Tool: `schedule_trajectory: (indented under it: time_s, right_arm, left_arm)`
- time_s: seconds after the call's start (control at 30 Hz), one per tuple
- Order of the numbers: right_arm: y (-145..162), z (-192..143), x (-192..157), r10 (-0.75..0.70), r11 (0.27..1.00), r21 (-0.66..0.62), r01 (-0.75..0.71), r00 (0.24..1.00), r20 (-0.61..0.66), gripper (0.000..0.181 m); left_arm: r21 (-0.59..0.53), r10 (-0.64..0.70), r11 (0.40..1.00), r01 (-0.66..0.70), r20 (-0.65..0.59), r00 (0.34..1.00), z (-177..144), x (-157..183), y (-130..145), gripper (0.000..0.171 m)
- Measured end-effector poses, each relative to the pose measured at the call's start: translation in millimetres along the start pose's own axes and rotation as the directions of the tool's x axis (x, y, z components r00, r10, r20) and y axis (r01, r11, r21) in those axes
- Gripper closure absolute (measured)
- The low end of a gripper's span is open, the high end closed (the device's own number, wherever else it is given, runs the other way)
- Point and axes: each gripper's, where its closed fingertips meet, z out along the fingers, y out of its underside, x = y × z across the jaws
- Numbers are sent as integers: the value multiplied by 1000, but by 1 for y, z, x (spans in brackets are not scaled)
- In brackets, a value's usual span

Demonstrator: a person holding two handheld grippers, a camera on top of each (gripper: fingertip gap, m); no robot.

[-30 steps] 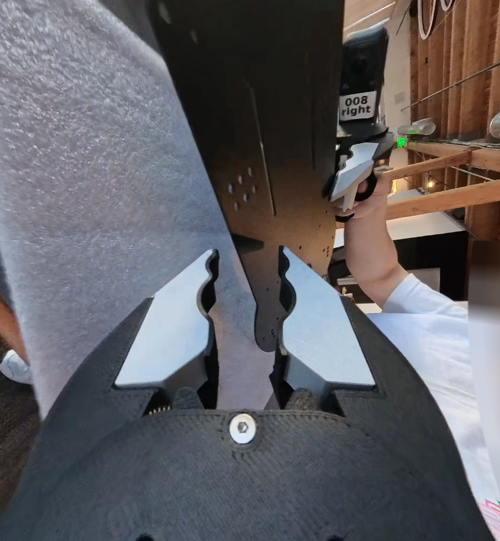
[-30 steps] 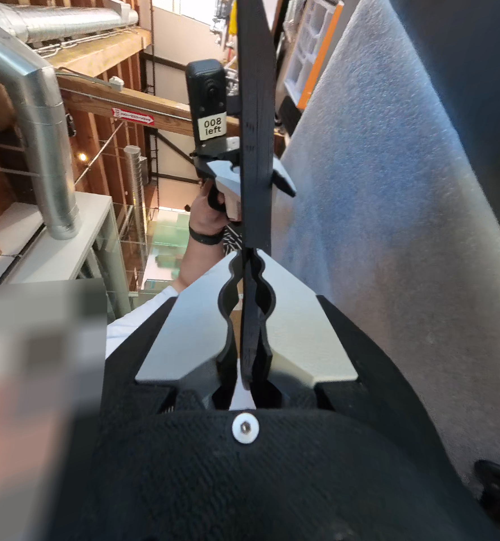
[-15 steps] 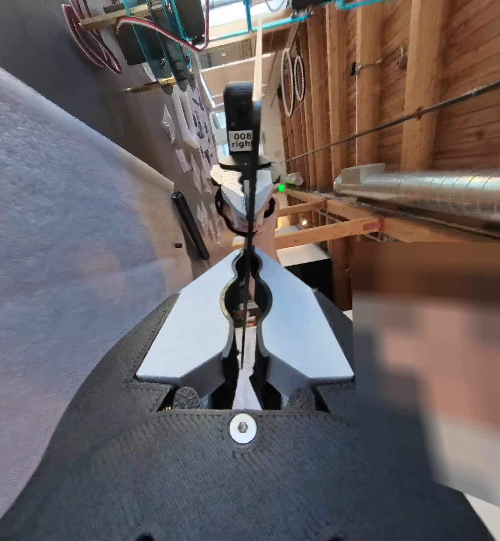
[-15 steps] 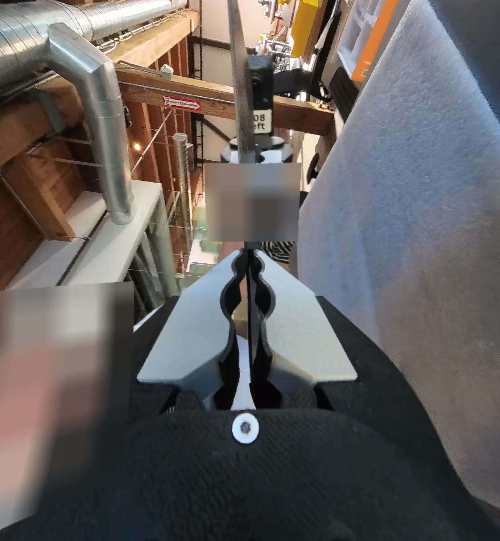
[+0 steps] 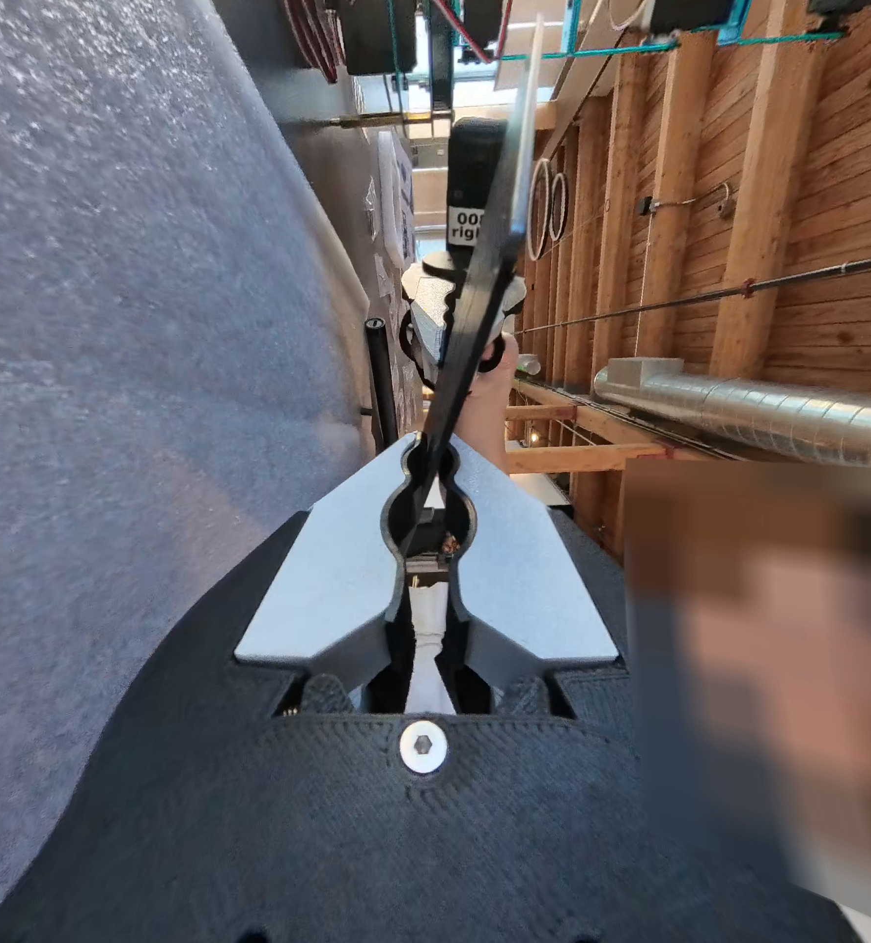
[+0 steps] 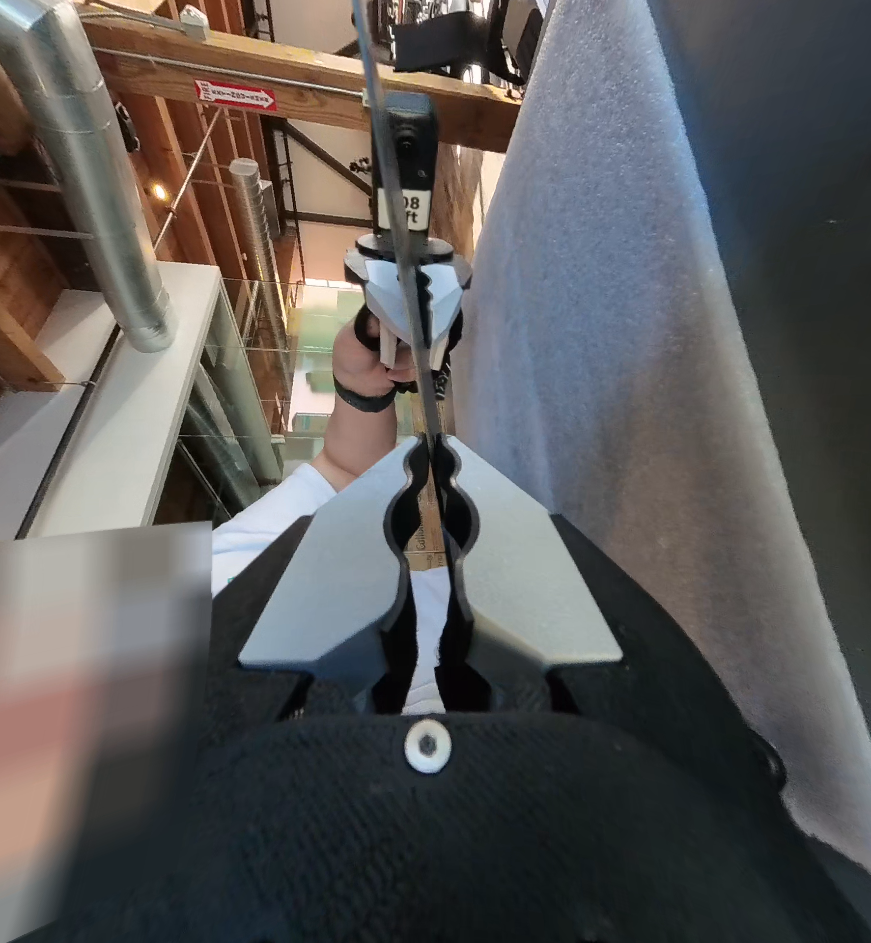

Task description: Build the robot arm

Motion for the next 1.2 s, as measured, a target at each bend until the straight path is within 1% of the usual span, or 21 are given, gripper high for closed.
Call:
schedule_trajectory:
  time_s: [0.1,0.27,0.37,0.47,0.53,0.6,0.67,0.73,0.83,0.93,1.0,1.07,1.13,1.2]
  right_arm:
    - [3,-1,-2,-18,1000,-2,18,1000,-13,181]
    - [8,2,-13,-66,998,18,66,998,13,181]
    - [7,5,-16,-89,996,33,88,996,30,181]
    - [11,8,-16,-121,993,15,121,992,22,181]
    - [14,10,-13,-134,991,1,134,991,-1,181]
    - [16,9,-9,-170,985,-16,170,984,-45,174]
    - [16,8,-3,-201,980,-22,200,975,-95,176]
    - [15,8,-3,-211,977,-20,211,972,-107,179]
    - [15,7,-7,-211,977,-3,211,974,-78,175]
    - [15,0,-14,-253,966,40,256,965,-63,158]
    - [17,-15,-12,-326,935,89,342,932,-158,157]
    - [26,-35,-4,-348,907,129,401,886,-306,155]
    - [45,-48,8,-294,910,158,383,866,-405,153]
    - [67,-47,22,-254,927,142,346,861,-441,153]
  left_arm:
    - [1,-1,1000,1,4,1000,2,2,2,168]
    - [1,15,1000,-15,-9,1000,-2,15,7,170]
    - [22,4,1000,-3,-49,999,-6,17,9,171]
    - [38,-4,999,7,-83,997,-8,18,12,169]
    - [46,-3,999,7,-89,996,-10,18,14,168]
    - [52,2,999,2,-78,997,-11,17,13,168]
    - [63,-12,998,17,-78,997,-12,15,12,166]
    - [72,-32,997,39,-105,994,-12,16,10,166]
    - [86,-30,995,41,-127,991,-13,17,9,167]
    - [97,-25,995,38,-131,991,-15,16,8,166]
    - [99,-16,995,29,-124,992,-17,15,9,166]
    - [97,-2,995,13,-110,994,-19,14,12,166]
    - [94,8,996,3,-107,994,-20,14,13,166]
    - [92,7,996,3,-112,994,-21,14,14,166]
